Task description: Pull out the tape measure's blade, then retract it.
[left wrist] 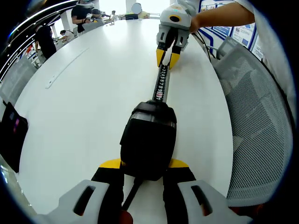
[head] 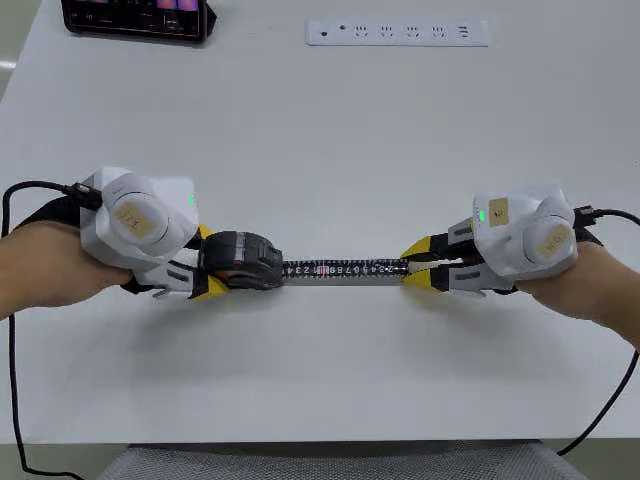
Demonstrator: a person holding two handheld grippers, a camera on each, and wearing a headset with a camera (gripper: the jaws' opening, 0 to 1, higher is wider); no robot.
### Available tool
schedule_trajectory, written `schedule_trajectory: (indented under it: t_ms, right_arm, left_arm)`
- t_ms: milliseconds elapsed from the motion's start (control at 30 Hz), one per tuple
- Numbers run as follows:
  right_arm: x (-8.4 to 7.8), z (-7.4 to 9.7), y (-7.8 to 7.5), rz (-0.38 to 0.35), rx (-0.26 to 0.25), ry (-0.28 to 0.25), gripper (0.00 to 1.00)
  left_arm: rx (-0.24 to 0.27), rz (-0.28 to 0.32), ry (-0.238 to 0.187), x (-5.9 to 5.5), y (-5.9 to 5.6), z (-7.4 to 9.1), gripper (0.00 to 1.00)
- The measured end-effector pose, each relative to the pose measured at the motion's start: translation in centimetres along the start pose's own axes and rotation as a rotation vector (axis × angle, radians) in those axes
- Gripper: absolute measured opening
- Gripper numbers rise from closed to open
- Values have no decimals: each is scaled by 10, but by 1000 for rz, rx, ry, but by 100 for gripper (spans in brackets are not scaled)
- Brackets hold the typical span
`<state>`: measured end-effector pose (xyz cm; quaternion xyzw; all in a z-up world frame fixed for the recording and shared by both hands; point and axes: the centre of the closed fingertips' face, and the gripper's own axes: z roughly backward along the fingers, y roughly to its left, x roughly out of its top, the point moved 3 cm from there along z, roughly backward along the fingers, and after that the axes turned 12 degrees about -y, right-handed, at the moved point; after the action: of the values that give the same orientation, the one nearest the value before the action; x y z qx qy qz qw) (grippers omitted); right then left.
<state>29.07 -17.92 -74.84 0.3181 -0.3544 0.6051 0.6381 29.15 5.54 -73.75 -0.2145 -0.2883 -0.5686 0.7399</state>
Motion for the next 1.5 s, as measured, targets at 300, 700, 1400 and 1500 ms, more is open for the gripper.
schedule_trajectory:
  t_ms: [300, 700, 1400, 1500]
  right_arm:
    - [-6, 6, 0, -7, -7, 7, 7]
    - [-11, 16, 2, -12, -16, 22, 7]
    - [-24, 36, 1, -25, -30, 51, 7]
    - [-26, 38, 1, -28, -34, 56, 7]
  left_arm:
    - [-2, -3, 4, 0, 0, -1, 27]
    - [-1, -3, 5, 0, 0, -1, 27]
    - [-1, -5, 6, 1, 1, -1, 27]
    - [-1, -5, 6, 0, 1, -1, 27]
